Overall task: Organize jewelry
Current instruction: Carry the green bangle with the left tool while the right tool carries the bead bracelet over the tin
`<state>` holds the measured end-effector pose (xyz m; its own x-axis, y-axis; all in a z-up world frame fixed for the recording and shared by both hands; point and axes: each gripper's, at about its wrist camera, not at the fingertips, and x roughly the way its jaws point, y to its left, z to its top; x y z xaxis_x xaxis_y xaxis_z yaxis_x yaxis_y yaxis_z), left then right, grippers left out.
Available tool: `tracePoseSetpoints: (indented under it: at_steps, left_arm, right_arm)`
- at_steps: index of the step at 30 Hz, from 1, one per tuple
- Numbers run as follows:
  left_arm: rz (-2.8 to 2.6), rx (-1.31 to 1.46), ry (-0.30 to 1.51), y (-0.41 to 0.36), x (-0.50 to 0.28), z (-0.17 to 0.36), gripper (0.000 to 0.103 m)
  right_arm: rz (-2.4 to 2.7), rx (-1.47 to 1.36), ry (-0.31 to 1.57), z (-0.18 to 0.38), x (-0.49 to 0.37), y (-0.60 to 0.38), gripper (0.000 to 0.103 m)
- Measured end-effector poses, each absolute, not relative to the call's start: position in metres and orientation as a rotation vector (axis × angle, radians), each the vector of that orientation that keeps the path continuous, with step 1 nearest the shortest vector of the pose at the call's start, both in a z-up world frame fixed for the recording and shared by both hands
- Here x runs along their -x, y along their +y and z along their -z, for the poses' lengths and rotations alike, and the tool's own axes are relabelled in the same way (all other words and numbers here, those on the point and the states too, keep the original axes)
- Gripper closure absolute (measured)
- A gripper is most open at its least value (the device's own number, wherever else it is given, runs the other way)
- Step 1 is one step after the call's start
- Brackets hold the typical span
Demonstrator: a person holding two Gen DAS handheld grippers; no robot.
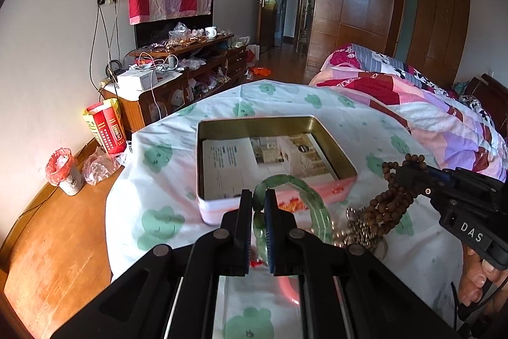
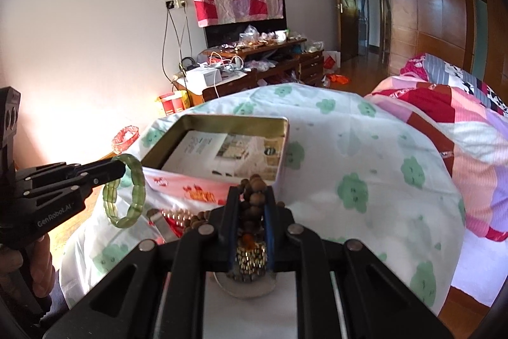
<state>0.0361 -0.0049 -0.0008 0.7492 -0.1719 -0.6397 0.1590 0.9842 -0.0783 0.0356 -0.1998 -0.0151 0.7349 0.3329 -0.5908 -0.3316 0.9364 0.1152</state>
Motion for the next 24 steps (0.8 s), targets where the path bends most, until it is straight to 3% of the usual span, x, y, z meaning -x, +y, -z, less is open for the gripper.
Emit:
tracePoseSetpoints:
  at_steps: [24]
  left_arm:
    - [0.114, -0.046, 0.709, 0.002, -0.124, -0.007, 0.097]
  right_arm:
    - [-0.414, 0.064, 0.641, -0.006, -0.115, -0.169, 0.087]
